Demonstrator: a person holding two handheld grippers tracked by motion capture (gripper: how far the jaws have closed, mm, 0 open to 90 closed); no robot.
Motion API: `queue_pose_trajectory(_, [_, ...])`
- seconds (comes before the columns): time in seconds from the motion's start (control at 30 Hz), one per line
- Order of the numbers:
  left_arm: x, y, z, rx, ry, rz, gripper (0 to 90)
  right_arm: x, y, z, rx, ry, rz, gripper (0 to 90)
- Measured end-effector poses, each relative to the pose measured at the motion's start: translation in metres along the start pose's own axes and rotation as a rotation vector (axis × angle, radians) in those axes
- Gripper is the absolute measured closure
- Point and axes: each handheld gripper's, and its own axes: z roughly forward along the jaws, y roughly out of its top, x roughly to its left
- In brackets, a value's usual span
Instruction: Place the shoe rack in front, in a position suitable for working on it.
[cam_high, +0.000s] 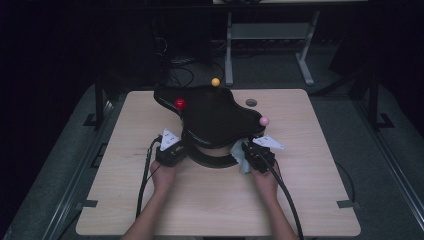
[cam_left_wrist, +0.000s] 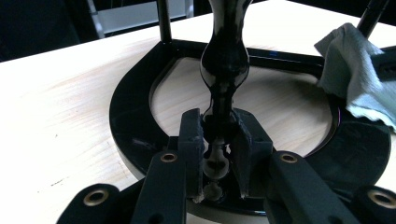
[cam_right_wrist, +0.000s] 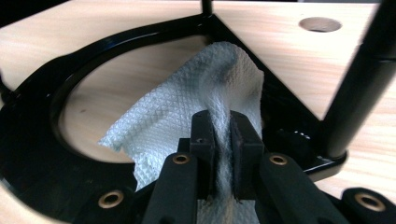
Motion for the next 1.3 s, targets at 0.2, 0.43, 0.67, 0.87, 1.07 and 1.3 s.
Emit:
queue_pose_trajectory(0.2, [0.007,-0.001,-0.002,0.001,0.014,-0.006,74.7,0.006,-0.002,-0.004,-0.002,0.016,-0.029,81.4])
queue_pose_trajectory(0.43, [0.017,-0.002,-0.004,-0.003,0.039,-0.026,74.6,0.002,-0.003,-0.02,-0.028,0.022,-0.04,81.4])
queue_pose_trajectory(0.67, [0.02,-0.001,-0.005,0.013,0.044,-0.036,74.5,-0.017,-0.008,-0.027,-0.021,-0.004,-0.006,81.5])
queue_pose_trajectory(0.87, [0.024,0.001,-0.004,0.023,0.047,-0.033,74.5,-0.03,-0.012,-0.039,-0.042,-0.025,0.035,81.5])
queue_pose_trajectory(1.07, [0.028,0.001,-0.003,0.025,0.056,-0.045,74.6,-0.043,-0.007,-0.049,-0.074,-0.063,0.077,81.7])
queue_pose_trajectory(1.3, [0.032,0.001,-0.003,0.023,0.057,-0.068,74.0,-0.044,0.021,-0.038,-0.071,-0.047,0.005,81.7])
